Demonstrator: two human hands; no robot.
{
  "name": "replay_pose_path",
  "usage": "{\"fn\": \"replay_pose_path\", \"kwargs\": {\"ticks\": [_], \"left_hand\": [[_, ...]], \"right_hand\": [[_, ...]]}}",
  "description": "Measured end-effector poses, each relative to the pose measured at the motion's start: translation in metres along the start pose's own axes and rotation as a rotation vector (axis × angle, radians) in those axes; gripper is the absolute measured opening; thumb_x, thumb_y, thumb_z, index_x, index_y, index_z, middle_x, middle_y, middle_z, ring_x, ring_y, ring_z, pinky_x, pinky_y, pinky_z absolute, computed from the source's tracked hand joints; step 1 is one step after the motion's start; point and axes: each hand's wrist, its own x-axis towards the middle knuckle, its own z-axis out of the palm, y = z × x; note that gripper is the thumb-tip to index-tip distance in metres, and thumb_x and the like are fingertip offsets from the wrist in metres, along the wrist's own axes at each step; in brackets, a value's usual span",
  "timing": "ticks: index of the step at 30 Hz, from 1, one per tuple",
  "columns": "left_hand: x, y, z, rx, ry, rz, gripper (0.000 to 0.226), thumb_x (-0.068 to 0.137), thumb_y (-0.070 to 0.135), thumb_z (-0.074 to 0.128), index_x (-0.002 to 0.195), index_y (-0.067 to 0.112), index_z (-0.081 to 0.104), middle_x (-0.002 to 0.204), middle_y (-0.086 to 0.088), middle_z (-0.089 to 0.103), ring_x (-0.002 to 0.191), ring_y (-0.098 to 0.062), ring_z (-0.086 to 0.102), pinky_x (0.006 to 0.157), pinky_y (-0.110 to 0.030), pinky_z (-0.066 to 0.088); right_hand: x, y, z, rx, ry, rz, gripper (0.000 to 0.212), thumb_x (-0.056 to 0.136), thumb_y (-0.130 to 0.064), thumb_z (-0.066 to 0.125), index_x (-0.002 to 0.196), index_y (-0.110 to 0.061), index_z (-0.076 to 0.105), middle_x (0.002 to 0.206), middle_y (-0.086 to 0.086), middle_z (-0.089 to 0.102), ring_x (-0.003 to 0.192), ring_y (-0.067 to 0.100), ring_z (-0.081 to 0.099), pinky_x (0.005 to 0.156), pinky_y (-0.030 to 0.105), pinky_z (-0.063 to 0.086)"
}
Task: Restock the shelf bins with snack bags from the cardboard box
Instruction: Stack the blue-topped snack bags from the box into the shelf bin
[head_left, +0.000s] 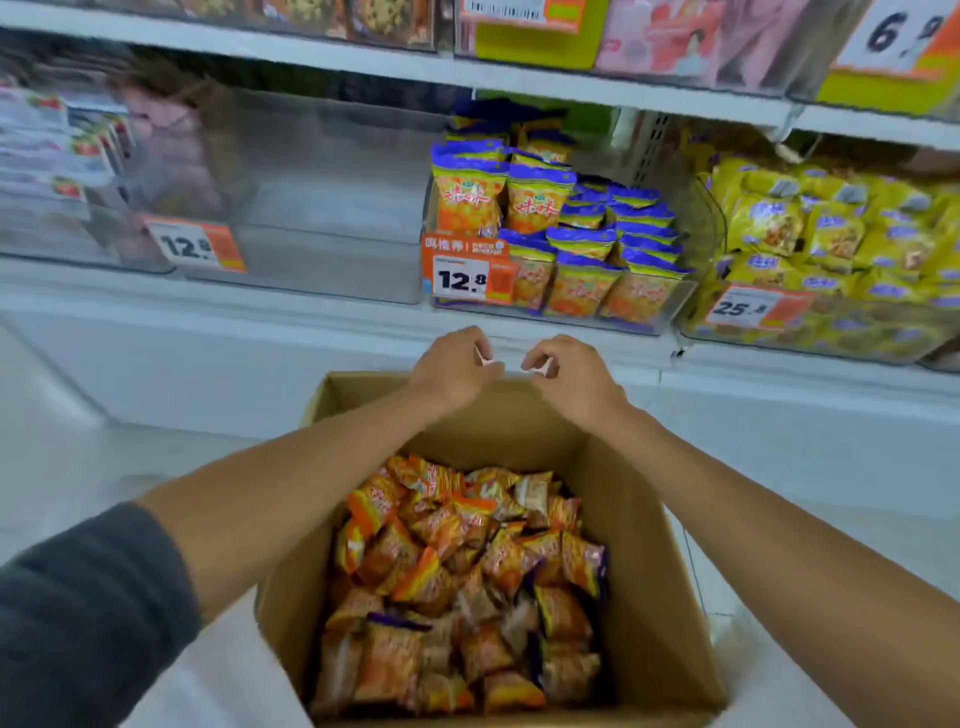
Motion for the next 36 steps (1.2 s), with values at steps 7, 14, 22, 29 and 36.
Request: {"fn": "replay_pose_path", "kwargs": {"ticks": [7,14,22,29,36], "left_hand": [[-0.072,-0.11,0.065,0.081,-0.388,-0.269,0.019,0.092,0.034,0.066,0.093,0.016,0.06,0.095,-0.006,0.065,0.082,-0.017,0.059,0.07,-0.032,0.048],[-0.101,-0.149,0.103,-0.033,-0.527,-0.411,0.012,0.094,0.015,0.064,0.092,0.004,0.057,0.118,-0.013,0.062,0.125,-0.033,0.051,0.078,-0.027,0.048],[-0.11,-0.162,0.104,-0.001,-0.531,-0.475,0.013,0.094,0.022,0.064,0.101,0.011,0.061,0.107,-0.006,0.061,0.104,-0.024,0.059,0.082,-0.031,0.049],[-0.104,-0.138,0.092,-0.386,-0.436,-0.628,0.041,0.095,0.038,0.059,0.121,0.006,0.057,0.112,-0.009,0.062,0.092,-0.017,0.059,0.082,-0.029,0.048],[-0.089,-0.119,0.085,-0.949,-0.474,-0.832,0.068,0.077,0.04,0.076,0.132,0.007,0.053,0.119,-0.012,0.068,0.107,-0.024,0.067,0.077,-0.034,0.06]], "right_hand": [[-0.058,0.076,0.082,0.03,-0.531,0.259,0.023,0.091,-0.003,0.059,0.107,-0.015,0.07,0.114,0.002,0.064,0.107,0.017,0.059,0.085,0.025,0.048],[-0.099,0.149,0.125,-0.467,-0.751,0.327,0.044,0.092,-0.011,0.053,0.136,-0.016,0.052,0.136,0.01,0.054,0.124,0.028,0.05,0.101,0.036,0.045],[-0.118,0.158,0.14,-0.651,-0.613,0.22,0.034,0.089,0.002,0.049,0.12,-0.01,0.057,0.115,0.012,0.064,0.104,0.029,0.061,0.089,0.039,0.051],[-0.088,0.1,0.116,0.398,-0.263,0.539,0.031,0.083,0.001,0.07,0.109,-0.014,0.062,0.091,0.001,0.061,0.088,0.016,0.06,0.075,0.023,0.05],[-0.091,0.049,0.109,0.774,-0.462,0.472,0.03,0.083,0.006,0.068,0.105,-0.012,0.062,0.096,0.005,0.065,0.084,0.015,0.066,0.07,0.021,0.054]]}}
